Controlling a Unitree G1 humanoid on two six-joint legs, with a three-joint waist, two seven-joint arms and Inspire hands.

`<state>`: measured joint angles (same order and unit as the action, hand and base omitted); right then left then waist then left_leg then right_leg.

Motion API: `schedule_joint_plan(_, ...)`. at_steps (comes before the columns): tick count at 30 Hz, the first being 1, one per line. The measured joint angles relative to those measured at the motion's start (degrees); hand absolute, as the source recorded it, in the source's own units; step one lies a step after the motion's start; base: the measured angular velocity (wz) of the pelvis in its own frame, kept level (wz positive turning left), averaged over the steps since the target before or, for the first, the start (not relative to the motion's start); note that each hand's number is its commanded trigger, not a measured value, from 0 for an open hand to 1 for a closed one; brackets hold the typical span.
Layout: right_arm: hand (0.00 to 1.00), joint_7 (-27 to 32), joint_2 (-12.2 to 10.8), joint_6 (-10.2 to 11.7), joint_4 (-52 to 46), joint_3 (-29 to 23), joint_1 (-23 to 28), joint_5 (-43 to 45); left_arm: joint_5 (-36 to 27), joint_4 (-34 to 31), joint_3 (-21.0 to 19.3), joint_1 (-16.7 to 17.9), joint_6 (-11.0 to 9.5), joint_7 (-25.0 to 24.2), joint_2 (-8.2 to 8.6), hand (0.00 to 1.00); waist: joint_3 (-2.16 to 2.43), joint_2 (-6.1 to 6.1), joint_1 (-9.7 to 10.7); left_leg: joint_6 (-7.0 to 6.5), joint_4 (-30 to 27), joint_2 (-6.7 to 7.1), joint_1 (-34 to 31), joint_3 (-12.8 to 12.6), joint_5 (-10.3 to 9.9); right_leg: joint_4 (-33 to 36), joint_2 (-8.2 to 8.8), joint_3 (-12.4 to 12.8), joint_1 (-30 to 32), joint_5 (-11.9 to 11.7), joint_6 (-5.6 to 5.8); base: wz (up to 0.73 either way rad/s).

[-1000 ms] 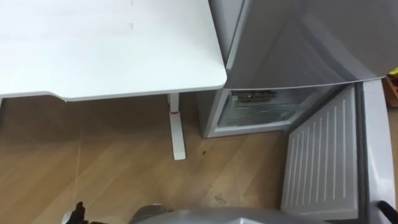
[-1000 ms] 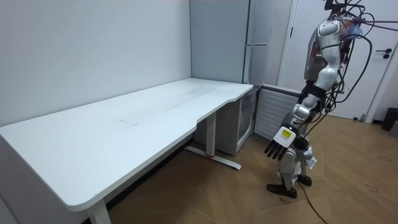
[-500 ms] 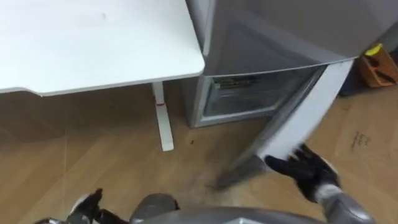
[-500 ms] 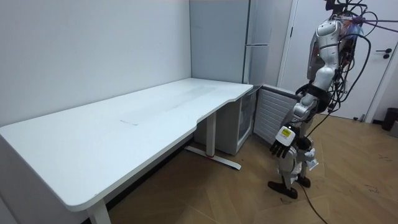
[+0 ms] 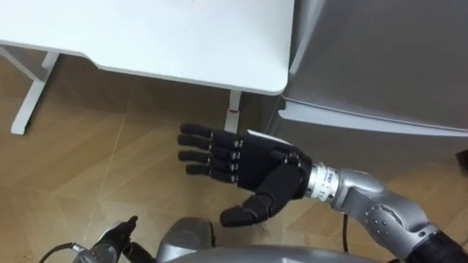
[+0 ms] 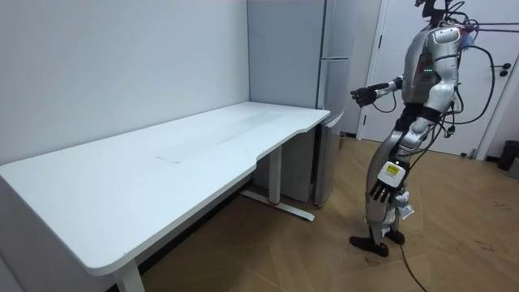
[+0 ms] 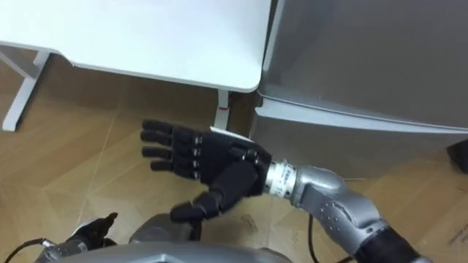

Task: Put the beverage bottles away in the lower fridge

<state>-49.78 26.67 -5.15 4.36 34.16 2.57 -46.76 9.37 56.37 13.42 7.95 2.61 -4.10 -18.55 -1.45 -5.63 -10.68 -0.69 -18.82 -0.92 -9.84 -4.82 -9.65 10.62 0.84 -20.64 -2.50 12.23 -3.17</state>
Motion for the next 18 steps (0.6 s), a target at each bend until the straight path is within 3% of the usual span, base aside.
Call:
schedule_joint_plan(7,0.00,-4.57,0.64,-2.56,2.28,-1.72,3.35,2.85,-1.03,-0.04,0.36,-0.95,0.08,0.12,0.22,0.00,0.07,0.26,0.66,-0.49,-1.06,-0.22,0.34,-0.44,-1.35,0.26,-0.06,0.67,-0.74,0.06,0.33,-0.04)
schedule_joint_plan(11,0.00,-6.21,0.60,-2.59,5.60,-6.06,7.93,10.10,-0.98,-0.06,0.12,1.00,1.26,0.39,0.43,0.00,1.00,0.94,1.59,-0.86,-1.02,0.30,0.89,-0.06,-1.46,0.11,0.16,1.37,-1.15,-0.02,0.79,0.01)
schedule_joint_plan(16,0.00,-5.82,0.42,-2.51,20.12,-13.88,12.63,22.89,-0.62,-0.12,-2.69,3.30,2.26,3.11,1.08,0.00,1.27,1.08,3.27,-1.41,-0.73,1.20,2.25,0.19,-1.34,-0.17,1.07,0.16,-2.47,0.64,1.59,0.11)
schedule_joint_plan(18,0.00,-2.31,0.12,-2.53,28.88,-17.32,12.80,30.39,-0.70,-0.21,-4.43,4.75,2.34,4.01,1.39,0.00,1.31,1.20,4.33,-1.55,-0.46,1.57,3.12,0.45,-1.32,-0.76,1.18,-0.01,-3.67,0.58,1.81,0.06)
